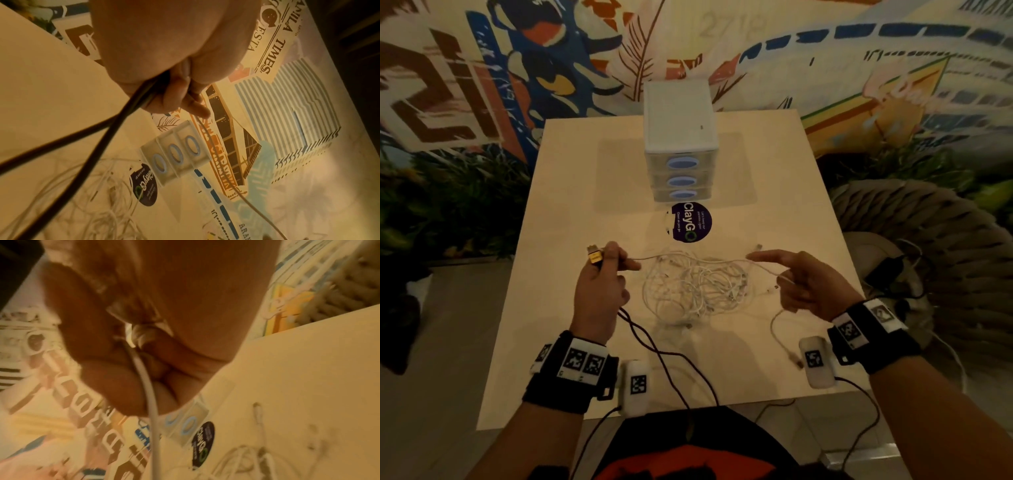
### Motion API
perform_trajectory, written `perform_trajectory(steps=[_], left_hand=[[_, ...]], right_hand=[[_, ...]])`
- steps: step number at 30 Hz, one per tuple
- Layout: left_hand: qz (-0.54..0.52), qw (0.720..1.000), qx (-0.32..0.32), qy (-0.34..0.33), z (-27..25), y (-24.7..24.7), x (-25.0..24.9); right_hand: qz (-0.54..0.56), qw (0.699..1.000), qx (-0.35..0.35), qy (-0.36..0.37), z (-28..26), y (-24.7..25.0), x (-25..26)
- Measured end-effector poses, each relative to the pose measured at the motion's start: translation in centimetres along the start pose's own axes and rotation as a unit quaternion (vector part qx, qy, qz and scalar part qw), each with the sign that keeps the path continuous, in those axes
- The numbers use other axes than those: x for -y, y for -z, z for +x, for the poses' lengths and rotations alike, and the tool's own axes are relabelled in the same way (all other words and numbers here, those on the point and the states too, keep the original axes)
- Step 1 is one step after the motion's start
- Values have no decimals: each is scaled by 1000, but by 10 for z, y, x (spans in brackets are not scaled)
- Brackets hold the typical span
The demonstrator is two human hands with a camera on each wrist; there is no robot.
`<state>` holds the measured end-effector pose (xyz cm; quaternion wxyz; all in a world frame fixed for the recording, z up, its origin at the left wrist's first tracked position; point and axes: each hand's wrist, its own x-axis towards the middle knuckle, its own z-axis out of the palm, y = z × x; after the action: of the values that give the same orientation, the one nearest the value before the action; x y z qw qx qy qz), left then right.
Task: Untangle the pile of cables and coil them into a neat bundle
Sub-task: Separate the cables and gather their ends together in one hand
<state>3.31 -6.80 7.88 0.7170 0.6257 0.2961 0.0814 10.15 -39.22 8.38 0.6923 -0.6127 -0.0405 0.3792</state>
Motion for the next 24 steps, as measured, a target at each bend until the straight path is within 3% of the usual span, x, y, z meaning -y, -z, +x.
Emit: perform_trajectory(steps=[2,4,7,9,10,11,13,15,20,22,24], left_hand=[[-5,1000,-8,-8,-2,6,-1],[-5,1000,-10,-10,-3,9,-3],[-4,1000,15,-8,-4,12,-6],[10,999,45,-12,-7,12,-8],[26,998,60,-14,-9,12,-10],[47,996,77,-14,-10,11,-10],[93,987,129,2,-16,10,-12],[161,963,213,22,-23,6,-15],[363,827,429,16,-33,1,-15],[417,777,471,23,-34,1,-13],[454,758,468,26,-34,2,-11]], right_hand=[[-114,993,-27,33,-8,15,-9],[-287,955,-62,42,-14,26,-18],[-467,870,-147,64,-16,38,-36],[-564,782,-242,109,-14,46,-47],[-572,762,-284,106,-13,48,-47],[-552,770,-311,80,-12,48,-44],[-479,817,-321,15,-8,43,-38],[-416,846,-333,26,-4,38,-32],[-391,861,-294,137,11,30,-24],[-344,878,-276,187,16,19,-16],[-278,896,-261,226,18,9,-8]])
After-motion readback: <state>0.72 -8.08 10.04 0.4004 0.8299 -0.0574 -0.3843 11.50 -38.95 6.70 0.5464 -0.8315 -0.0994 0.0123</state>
